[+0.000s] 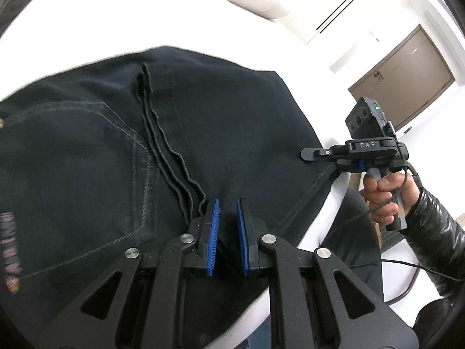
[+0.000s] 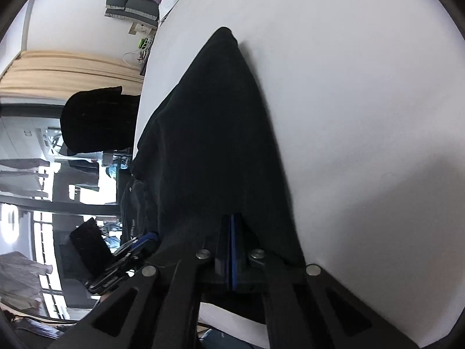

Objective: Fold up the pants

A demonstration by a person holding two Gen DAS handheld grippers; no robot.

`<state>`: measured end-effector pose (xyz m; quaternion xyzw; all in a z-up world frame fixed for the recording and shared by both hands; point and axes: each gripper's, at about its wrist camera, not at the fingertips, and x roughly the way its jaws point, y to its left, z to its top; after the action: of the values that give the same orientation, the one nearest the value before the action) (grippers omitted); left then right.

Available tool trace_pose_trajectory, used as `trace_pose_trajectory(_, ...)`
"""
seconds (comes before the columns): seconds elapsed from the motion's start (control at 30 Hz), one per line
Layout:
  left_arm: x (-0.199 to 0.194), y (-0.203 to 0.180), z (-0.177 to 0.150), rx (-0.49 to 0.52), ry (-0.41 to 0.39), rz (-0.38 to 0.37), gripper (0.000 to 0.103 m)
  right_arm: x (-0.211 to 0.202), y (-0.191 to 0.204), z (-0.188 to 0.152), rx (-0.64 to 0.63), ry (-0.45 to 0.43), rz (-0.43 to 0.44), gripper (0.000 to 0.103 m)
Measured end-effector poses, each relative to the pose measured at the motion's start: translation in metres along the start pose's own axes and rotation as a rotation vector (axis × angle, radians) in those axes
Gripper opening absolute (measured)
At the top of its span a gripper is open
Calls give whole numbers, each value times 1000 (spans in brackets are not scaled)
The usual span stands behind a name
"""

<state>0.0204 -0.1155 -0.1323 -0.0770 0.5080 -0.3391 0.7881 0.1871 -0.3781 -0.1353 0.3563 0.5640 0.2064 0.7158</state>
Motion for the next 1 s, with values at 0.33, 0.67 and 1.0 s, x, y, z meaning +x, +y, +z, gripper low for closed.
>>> trace_pose_trajectory(0.33,-141,57,-57,-250,-254,94,12,-12,5,-4,-36,-43,-117,0)
trace_pose_trajectory(0.67,-197,140,-138,-764,-447,55,42,-32,64,-10,-83,-142,86,60)
trace_pose_trajectory(1.0,-181,164,-161,-977,-489,-103,70,20,126,-10,-138,-59,269,60)
